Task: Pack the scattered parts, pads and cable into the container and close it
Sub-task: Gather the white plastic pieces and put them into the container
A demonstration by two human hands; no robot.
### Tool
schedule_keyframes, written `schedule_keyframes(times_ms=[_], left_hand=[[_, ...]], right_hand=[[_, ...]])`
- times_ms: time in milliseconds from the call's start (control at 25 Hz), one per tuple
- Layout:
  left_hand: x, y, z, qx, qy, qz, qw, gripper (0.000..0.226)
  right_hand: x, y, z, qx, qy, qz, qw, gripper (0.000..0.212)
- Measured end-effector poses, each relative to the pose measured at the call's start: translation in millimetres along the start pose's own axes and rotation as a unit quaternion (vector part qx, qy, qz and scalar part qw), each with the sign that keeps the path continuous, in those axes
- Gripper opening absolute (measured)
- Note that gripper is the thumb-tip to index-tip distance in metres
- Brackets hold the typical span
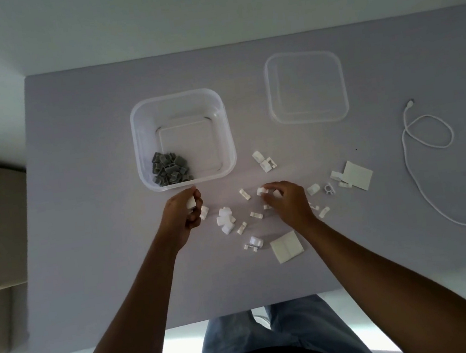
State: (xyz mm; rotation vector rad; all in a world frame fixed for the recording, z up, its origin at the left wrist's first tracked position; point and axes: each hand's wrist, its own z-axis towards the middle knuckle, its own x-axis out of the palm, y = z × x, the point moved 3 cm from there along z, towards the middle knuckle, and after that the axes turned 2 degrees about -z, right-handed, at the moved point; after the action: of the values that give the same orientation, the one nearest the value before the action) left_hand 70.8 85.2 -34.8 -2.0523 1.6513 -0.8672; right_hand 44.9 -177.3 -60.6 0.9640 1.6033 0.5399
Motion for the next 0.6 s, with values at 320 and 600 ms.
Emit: schedule_keyframes(times_ms=[320, 600], left_hand=[[-44, 3, 4, -0.019, -0.091, 0.181, 0.979, 0.023], [-23, 13, 10, 0.109, -0.131, 0.584, 0.793, 0.045]], right_hand=[[30, 38, -21, 0.27, 0.105, 0.521, 0.803, 0.029], [50, 49, -21, 0.286, 0.138, 0.466, 0.826, 0.04]])
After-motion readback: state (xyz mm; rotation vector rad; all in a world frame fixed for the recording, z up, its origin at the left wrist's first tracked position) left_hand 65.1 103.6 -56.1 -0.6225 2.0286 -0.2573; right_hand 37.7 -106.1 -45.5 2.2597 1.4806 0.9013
